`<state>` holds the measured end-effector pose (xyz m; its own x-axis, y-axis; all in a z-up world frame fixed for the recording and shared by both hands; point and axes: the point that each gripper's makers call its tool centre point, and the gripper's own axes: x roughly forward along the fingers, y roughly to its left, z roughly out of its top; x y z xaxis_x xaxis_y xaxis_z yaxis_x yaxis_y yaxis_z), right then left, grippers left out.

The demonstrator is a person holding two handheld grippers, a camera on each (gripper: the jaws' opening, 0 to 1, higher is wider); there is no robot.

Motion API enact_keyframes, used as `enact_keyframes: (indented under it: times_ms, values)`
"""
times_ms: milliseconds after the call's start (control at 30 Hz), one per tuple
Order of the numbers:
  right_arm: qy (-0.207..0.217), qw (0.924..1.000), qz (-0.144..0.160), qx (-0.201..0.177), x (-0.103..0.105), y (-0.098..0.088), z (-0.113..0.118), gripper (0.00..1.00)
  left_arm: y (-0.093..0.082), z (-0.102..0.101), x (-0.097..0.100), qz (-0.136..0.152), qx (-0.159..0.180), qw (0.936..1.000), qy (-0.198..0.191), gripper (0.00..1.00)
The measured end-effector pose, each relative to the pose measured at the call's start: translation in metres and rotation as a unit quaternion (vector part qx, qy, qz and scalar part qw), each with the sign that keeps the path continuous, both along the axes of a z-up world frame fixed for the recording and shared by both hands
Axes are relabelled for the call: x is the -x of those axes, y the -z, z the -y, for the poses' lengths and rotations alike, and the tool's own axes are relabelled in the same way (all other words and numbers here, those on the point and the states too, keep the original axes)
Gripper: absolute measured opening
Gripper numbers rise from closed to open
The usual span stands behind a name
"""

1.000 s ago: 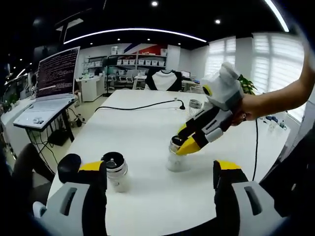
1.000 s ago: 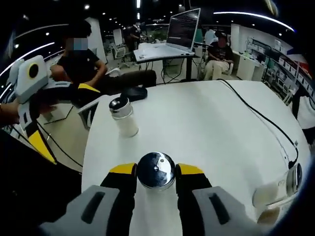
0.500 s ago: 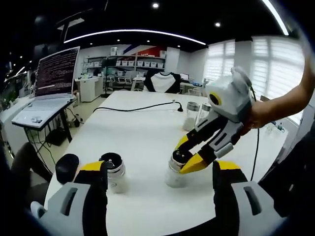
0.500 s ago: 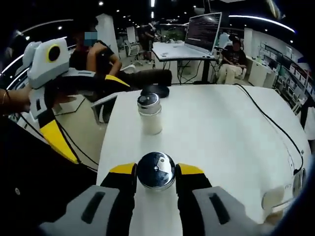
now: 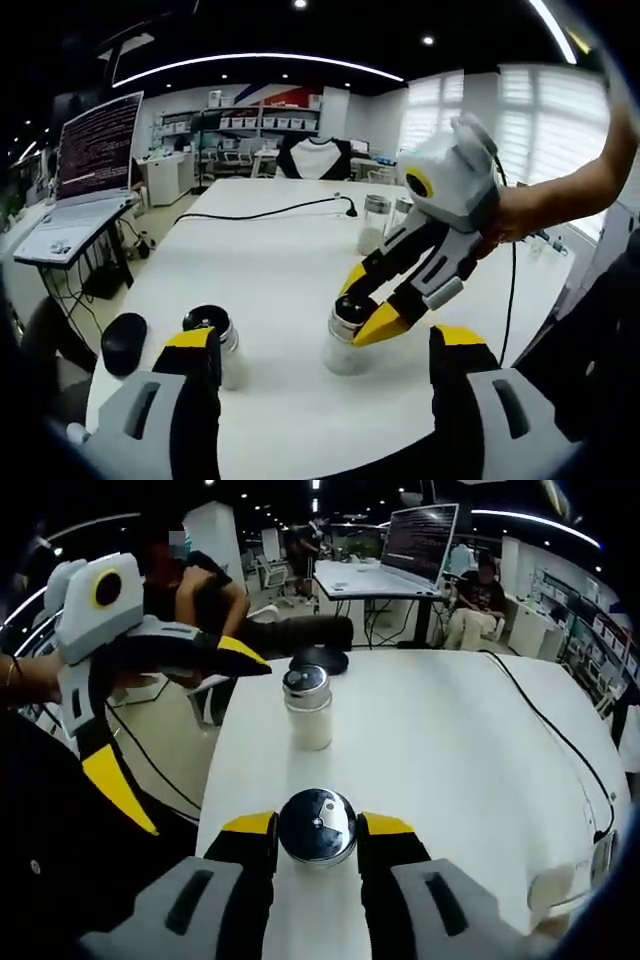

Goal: Rotate the seasoning bottle until the label or dispensing opening points toward the visible target arrow and the bottle remains upright within the marked orientation range

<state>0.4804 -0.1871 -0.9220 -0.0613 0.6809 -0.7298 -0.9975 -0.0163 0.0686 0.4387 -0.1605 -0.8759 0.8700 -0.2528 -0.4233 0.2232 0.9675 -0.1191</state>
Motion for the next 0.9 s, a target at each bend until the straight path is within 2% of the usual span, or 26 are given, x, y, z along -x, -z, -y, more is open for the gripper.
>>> enact_keyframes:
  times_ms: [200, 433, 533, 733, 900]
  values:
    - [0.001, 1.0, 0.002, 0.006, 0.001, 0.0, 0.0, 0.29, 0.013, 0.001, 0.001, -0.013, -0.003, 0.9998, 0.014, 0.91]
    - [-0.02, 0.9995, 0.014, 0.019, 0.005, 0.001, 0.0, 0.29, 0.031, 0.003, 0.003, -0.037, -0.019, 0.9983, 0.041, 0.89]
    - [-0.026, 0.9993, 0.014, 0.023, 0.005, 0.002, 0.0, 0.29, 0.035, 0.004, 0.001, -0.04, -0.013, 0.998, 0.047, 0.89]
    - [-0.062, 0.9971, 0.021, 0.038, 0.009, 0.002, -0.001, 0.29, 0.043, 0.011, -0.005, -0.042, -0.008, 0.997, 0.065, 0.87]
    - [-0.11, 0.9918, 0.036, 0.054, 0.011, 0.002, -0.003, 0.29, 0.052, 0.015, -0.012, -0.05, -0.021, 0.9952, 0.082, 0.87]
